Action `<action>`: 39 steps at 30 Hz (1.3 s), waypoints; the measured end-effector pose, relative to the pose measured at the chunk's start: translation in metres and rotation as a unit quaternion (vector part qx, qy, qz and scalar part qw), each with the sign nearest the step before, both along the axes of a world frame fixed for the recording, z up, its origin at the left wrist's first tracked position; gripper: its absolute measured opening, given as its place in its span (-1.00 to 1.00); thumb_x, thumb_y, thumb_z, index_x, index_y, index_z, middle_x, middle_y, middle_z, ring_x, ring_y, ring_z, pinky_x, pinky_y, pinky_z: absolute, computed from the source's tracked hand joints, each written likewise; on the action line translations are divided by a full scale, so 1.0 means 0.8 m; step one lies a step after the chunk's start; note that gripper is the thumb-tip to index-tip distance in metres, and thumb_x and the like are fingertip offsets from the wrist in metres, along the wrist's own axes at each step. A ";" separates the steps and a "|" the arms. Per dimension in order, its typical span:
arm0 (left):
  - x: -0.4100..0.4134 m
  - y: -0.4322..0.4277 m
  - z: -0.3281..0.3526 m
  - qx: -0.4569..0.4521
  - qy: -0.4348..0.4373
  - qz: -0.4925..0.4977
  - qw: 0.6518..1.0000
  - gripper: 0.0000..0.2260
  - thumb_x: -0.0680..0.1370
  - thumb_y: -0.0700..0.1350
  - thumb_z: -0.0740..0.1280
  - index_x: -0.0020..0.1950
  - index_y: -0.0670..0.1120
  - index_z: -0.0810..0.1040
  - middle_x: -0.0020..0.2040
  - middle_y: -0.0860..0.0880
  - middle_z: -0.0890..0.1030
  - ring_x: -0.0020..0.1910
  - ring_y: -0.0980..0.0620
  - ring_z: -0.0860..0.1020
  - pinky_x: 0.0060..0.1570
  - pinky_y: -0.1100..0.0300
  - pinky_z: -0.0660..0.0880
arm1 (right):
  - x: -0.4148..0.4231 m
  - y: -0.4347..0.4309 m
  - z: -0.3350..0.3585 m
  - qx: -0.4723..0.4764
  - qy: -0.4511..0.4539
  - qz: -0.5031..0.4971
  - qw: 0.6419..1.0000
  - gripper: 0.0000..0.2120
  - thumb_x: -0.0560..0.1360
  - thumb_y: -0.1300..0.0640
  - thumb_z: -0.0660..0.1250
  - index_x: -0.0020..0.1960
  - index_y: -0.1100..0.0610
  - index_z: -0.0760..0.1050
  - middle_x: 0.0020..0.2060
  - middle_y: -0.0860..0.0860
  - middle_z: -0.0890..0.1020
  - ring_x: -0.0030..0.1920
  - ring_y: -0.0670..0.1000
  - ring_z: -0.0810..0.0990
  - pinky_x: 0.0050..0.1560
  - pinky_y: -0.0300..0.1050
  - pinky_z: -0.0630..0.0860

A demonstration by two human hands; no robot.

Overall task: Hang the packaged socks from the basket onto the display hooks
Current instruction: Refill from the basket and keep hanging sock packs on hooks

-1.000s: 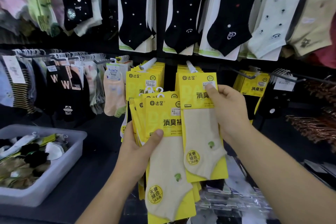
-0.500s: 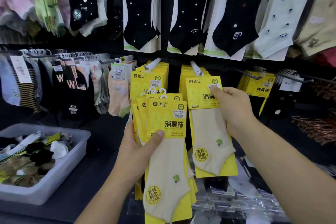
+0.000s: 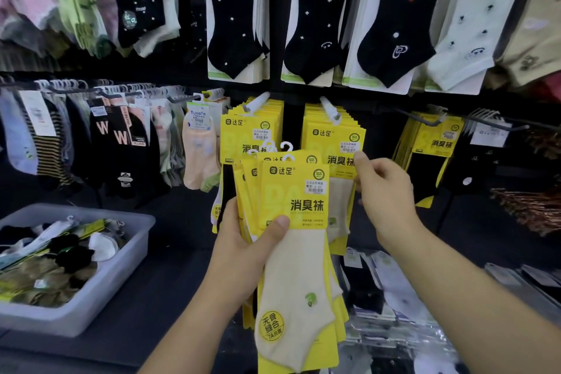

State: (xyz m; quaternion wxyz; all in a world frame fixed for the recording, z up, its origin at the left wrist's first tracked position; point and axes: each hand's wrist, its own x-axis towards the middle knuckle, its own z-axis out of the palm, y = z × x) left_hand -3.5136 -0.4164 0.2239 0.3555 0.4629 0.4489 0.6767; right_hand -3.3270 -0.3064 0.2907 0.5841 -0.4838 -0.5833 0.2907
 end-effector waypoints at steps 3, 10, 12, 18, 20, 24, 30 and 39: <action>0.011 0.003 0.001 0.006 -0.005 0.005 1.000 -0.62 0.36 0.19 0.59 0.09 0.44 0.55 0.12 0.24 0.73 0.06 0.16 0.74 -0.11 0.31 0.65 | -0.007 -0.040 -0.001 -0.025 -0.004 0.100 0.995 -0.35 0.37 -0.44 0.33 -0.12 0.20 0.54 -0.30 0.06 0.58 -0.26 -0.05 0.54 -0.20 -0.01 0.52; 0.054 0.010 0.002 0.014 -0.014 0.006 1.000 -0.26 0.23 0.19 0.69 0.32 0.11 0.47 0.11 0.19 0.73 0.05 0.17 0.74 -0.12 0.29 0.66 | 0.014 -0.051 -0.012 -0.017 -0.050 0.109 0.993 -0.61 0.44 -0.20 0.49 -0.14 0.15 0.57 -0.36 0.12 0.56 -0.35 -0.03 0.51 -0.40 -0.09 0.43; 0.067 0.012 0.003 0.012 -0.030 0.006 0.999 -0.23 0.20 0.27 0.68 0.31 0.12 0.48 0.10 0.20 0.73 0.04 0.17 0.73 -0.13 0.32 0.64 | 0.030 -0.051 -0.013 -0.042 -0.012 0.110 0.993 -0.54 0.39 -0.22 0.50 -0.12 0.19 0.56 -0.37 0.14 0.59 -0.36 0.00 0.53 -0.42 -0.14 0.41; 0.107 0.021 0.001 0.001 -0.058 -0.031 0.998 -0.41 0.33 0.19 0.60 0.31 0.22 0.49 0.15 0.21 0.73 0.11 0.16 0.72 -0.07 0.28 0.66 | 0.076 -0.056 -0.014 -0.042 0.048 0.065 0.996 -0.66 0.41 -0.10 0.56 -0.12 0.17 0.63 -0.07 0.31 0.64 -0.05 0.36 0.63 -0.05 0.37 0.58; 0.118 0.024 -0.002 -0.002 -0.062 -0.037 0.997 -0.45 0.36 0.14 0.57 0.30 0.20 0.49 0.15 0.19 0.73 0.12 0.14 0.72 -0.04 0.21 0.67 | 0.089 -0.057 -0.014 -0.048 0.062 0.064 0.995 -0.74 0.42 -0.05 0.56 -0.12 0.15 0.67 -0.09 0.27 0.68 0.01 0.34 0.65 0.01 0.36 0.60; 0.131 0.027 -0.003 0.000 -0.073 -0.047 0.996 -0.39 0.33 0.18 0.63 0.32 0.17 0.52 0.16 0.16 0.74 0.12 0.13 0.73 -0.04 0.28 0.66 | 0.111 -0.055 -0.016 -0.067 0.090 0.068 0.991 -0.80 0.45 0.01 0.53 -0.08 0.14 0.66 -0.17 0.08 0.75 -0.08 0.15 0.74 0.05 0.22 0.66; 0.127 0.034 -0.001 0.007 -0.057 -0.024 0.998 -0.51 0.34 0.12 0.55 0.25 0.17 0.57 0.12 0.15 0.75 0.08 0.14 0.73 -0.09 0.30 0.66 | 0.133 -0.040 -0.005 -0.033 0.115 0.056 0.991 -0.78 0.54 -0.02 0.45 0.00 0.14 0.61 -0.13 0.12 0.75 -0.08 0.18 0.73 -0.02 0.20 0.66; 0.111 0.038 -0.001 0.009 -0.031 -0.003 0.999 -0.54 0.34 0.11 0.55 0.21 0.16 0.57 0.09 0.13 0.75 0.04 0.12 0.74 -0.12 0.33 0.64 | 0.149 0.007 0.049 0.013 0.155 -0.006 0.988 -0.80 0.55 0.03 0.45 -0.05 0.18 0.60 -0.11 0.16 0.74 -0.13 0.11 0.73 0.04 0.23 0.66</action>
